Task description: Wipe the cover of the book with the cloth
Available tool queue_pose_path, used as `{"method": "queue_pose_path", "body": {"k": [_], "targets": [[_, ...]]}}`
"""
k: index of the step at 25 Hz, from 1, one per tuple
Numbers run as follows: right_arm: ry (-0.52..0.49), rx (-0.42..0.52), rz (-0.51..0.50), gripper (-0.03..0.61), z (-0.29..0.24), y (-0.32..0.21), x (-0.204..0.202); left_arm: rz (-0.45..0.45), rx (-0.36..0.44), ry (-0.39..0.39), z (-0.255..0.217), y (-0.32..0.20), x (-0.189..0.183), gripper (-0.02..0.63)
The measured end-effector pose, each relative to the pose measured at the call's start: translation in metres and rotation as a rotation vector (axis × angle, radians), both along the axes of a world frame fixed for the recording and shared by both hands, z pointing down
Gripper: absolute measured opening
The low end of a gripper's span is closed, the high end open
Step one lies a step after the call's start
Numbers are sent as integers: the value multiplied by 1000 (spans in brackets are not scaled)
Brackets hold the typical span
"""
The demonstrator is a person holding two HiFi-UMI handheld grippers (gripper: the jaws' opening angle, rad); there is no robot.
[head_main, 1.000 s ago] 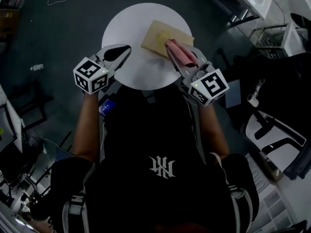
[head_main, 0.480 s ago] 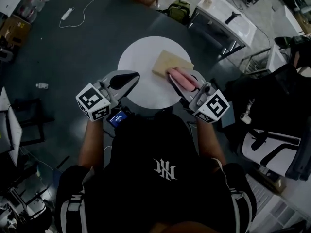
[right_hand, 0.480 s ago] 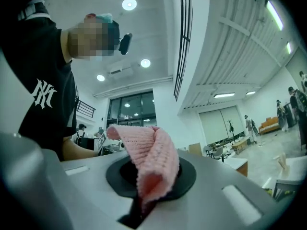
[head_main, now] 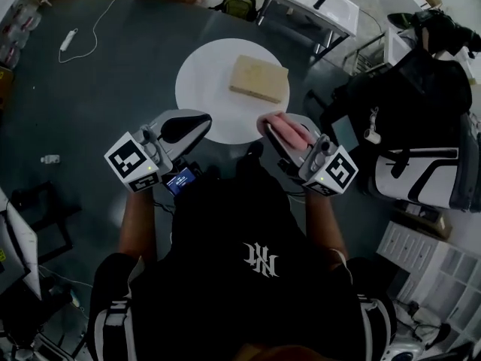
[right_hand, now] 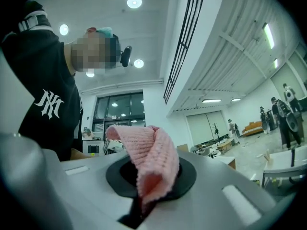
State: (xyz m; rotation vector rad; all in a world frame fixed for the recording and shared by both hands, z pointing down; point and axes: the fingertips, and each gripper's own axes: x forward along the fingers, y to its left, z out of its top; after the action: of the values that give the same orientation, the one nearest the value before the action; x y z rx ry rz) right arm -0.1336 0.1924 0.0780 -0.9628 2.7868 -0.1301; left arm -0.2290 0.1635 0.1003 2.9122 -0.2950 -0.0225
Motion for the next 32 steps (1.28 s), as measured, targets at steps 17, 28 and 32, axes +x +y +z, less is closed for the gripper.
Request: {"method": "queue_pose_path", "body": {"k": [17,28,32], "targets": [[-31,-53,-113,14,7,111,-10,-78,-22,-110,40,94,20,3],[-41,-39,-83,14,40,223,57,-106,-57,-196,63,201,97,0],[-53,-30,-66,14,40,252,66,-81,-63,-228,74,239,104,0]]}}
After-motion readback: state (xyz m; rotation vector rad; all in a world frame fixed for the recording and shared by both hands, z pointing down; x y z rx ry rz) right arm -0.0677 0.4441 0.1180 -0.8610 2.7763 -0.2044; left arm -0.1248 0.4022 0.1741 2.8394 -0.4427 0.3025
